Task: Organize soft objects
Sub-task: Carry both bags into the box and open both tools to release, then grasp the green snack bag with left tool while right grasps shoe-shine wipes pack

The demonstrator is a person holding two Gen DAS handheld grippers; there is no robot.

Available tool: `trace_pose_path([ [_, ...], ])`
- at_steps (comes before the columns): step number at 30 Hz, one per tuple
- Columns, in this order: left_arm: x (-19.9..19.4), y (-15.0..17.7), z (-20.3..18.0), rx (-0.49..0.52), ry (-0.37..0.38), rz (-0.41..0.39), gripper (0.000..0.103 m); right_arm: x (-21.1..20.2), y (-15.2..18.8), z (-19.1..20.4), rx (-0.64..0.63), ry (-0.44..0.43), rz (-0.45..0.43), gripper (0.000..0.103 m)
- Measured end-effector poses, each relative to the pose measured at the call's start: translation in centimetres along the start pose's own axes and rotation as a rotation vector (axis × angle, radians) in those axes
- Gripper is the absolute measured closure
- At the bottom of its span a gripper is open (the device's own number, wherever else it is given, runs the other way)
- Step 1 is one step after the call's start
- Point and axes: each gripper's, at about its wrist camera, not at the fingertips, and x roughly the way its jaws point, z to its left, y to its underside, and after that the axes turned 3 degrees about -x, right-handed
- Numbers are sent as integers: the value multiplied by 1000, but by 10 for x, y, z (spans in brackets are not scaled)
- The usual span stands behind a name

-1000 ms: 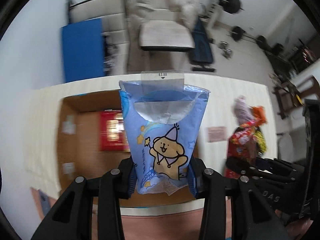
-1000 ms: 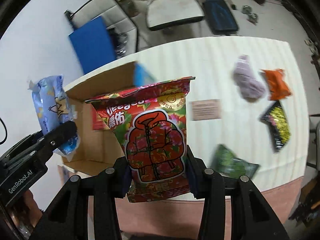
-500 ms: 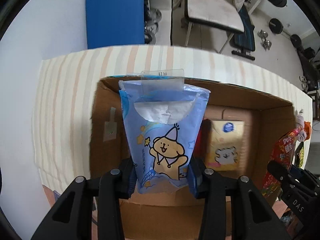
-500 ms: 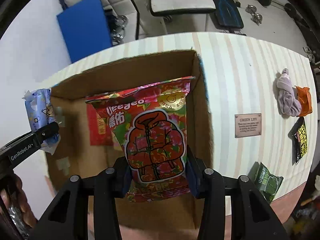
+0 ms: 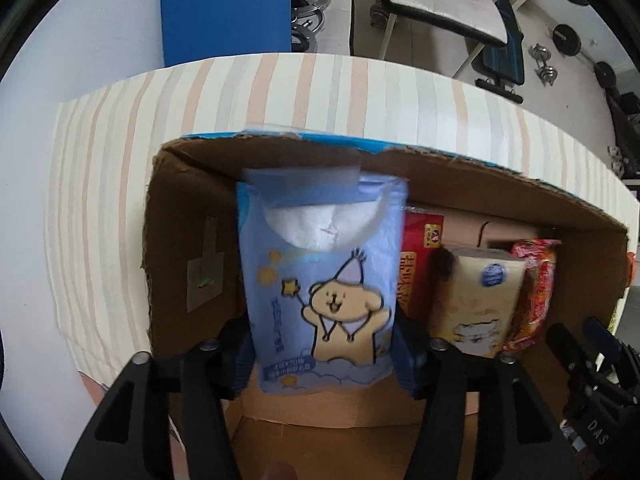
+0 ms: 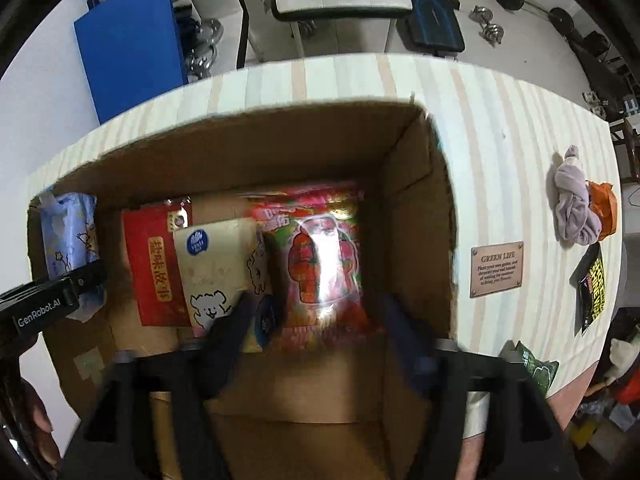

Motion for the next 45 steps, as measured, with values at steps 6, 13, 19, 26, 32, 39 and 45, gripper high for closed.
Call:
trace_pose_path([
  [6, -19, 9, 2, 16, -3, -45, 13, -19, 11, 5, -21, 3, -10, 20],
  [13, -36, 24, 3, 27, 2, -112, 5, -40, 32, 12, -55, -39, -31, 0],
  [19, -45, 60, -2, 37, 16, -192, 2, -48, 60, 16, -90, -47, -66, 0],
  [26, -70, 118, -1, 17, 41, -292, 2, -68, 99, 12, -102, -58, -122, 0],
  [32, -99, 161, -4, 19, 31, -370, 2, -98, 135, 9, -141, -52, -183, 0],
  [39, -128, 201, -8, 9, 24, -436, 2, -140, 174, 2, -171, -75, -268, 0],
  [45, -145, 218, -23, -6, 29, -459, 2, -163, 192, -11, -181, -126, -298, 0],
])
